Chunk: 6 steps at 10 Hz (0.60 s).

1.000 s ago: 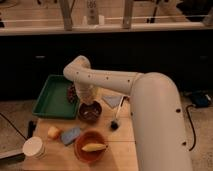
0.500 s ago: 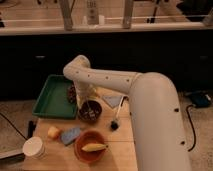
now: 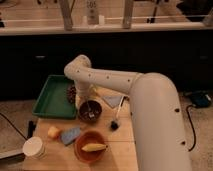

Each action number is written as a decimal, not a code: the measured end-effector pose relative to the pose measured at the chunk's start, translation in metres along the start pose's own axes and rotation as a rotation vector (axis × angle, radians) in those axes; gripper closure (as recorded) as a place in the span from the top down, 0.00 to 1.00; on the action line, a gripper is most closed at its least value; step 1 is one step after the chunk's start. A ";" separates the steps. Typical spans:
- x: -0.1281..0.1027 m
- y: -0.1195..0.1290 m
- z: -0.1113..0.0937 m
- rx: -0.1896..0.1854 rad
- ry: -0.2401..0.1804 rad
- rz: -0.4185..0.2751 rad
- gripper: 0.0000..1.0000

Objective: Place fork in purple bowl

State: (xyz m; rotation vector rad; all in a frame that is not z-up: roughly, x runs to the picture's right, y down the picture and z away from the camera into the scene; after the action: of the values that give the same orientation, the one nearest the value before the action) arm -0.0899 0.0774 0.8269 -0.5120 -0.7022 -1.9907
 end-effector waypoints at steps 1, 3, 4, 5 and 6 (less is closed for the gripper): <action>0.000 0.000 0.000 0.005 0.003 -0.003 0.80; 0.002 0.000 -0.001 0.013 0.013 -0.007 0.80; 0.002 0.000 -0.001 0.013 0.013 -0.007 0.80; 0.002 0.000 0.000 0.013 0.011 -0.007 0.80; 0.001 -0.001 0.001 0.013 0.010 -0.008 0.80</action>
State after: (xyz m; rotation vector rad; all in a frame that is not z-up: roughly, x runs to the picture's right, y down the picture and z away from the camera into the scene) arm -0.0909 0.0774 0.8281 -0.4921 -0.7114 -1.9933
